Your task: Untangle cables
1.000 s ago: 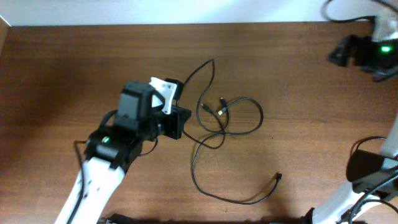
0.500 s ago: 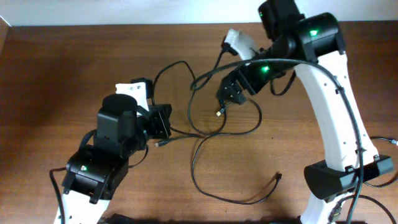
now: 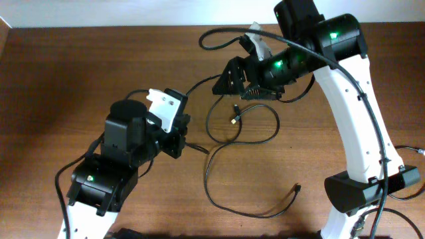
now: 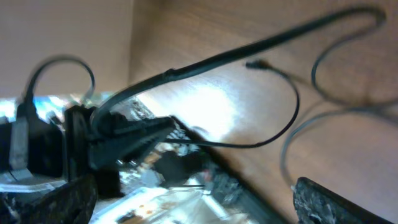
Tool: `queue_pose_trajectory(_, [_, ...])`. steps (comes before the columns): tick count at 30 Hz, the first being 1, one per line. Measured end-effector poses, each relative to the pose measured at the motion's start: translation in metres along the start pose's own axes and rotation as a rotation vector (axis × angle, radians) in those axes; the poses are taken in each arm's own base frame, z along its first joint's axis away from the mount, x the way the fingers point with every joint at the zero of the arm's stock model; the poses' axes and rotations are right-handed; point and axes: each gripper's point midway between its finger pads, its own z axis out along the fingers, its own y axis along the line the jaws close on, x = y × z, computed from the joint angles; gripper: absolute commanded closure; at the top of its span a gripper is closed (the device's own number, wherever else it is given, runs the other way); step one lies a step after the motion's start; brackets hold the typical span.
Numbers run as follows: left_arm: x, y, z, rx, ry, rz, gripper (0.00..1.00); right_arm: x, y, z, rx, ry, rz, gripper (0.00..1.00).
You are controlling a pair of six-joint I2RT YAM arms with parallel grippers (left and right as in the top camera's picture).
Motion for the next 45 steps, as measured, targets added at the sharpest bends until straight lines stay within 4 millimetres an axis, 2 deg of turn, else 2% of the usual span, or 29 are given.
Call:
queue_pose_trajectory(2, [0.001,-0.003,0.005,0.028,0.009,0.007,1.0,0.0,0.0,0.0,-0.001,0.0,0.173,0.01])
queue_pose_trajectory(5, [-0.006,-0.01,0.011,0.077,-0.01,0.02,1.0,0.0,0.0,0.0,-0.001,-0.001,0.313,0.01])
queue_pose_trajectory(10, [-0.011,-0.025,0.009,0.16,-0.036,0.049,1.0,-0.006,0.002,0.0,-0.012,-0.018,0.411,0.0])
queue_pose_trajectory(11, [-0.012,-0.029,0.009,0.176,-0.038,0.058,1.0,-0.006,0.003,0.0,-0.016,-0.02,0.42,0.04])
queue_pose_trajectory(15, [-0.01,-0.068,0.013,0.296,-0.036,0.146,1.0,-0.011,0.006,0.0,-0.036,-0.03,0.443,0.43])
queue_pose_trajectory(17, [-0.006,-0.076,0.02,0.313,-0.016,0.168,1.0,-0.011,0.007,0.0,-0.038,-0.03,0.455,0.71])
queue_pose_trajectory(18, [-0.003,-0.08,0.026,0.317,-0.001,0.174,1.0,-0.011,0.006,0.0,-0.036,-0.03,0.455,0.92])
queue_pose_trajectory(19, [-0.003,-0.081,0.029,0.318,-0.001,0.178,0.97,-0.011,0.006,0.0,-0.035,-0.029,0.459,0.96])
queue_pose_trajectory(23, [-0.01,-0.08,0.03,0.311,-0.029,0.19,0.95,-0.011,0.006,0.0,-0.034,-0.03,0.461,0.96])
queue_pose_trajectory(24, [-0.01,-0.08,0.03,0.311,-0.03,0.191,0.8,-0.011,0.006,0.0,-0.035,-0.031,0.46,0.96])
queue_pose_trajectory(26, [-0.011,-0.081,0.03,0.312,-0.031,0.185,0.02,-0.012,0.006,0.0,-0.038,-0.035,0.455,0.96])
queue_pose_trajectory(32, [-0.016,-0.083,0.016,0.313,-0.06,0.168,0.01,-0.043,0.031,-0.008,-0.175,-0.11,0.334,0.96])
queue_pose_trajectory(40, [0.005,-0.081,0.015,0.31,0.029,0.142,0.01,-0.092,0.074,-0.033,-0.36,-0.265,0.185,0.96])
queue_pose_trajectory(45, [0.012,-0.08,0.015,0.307,0.059,0.132,0.01,-0.128,0.123,-0.083,-0.562,-0.428,0.073,0.96])
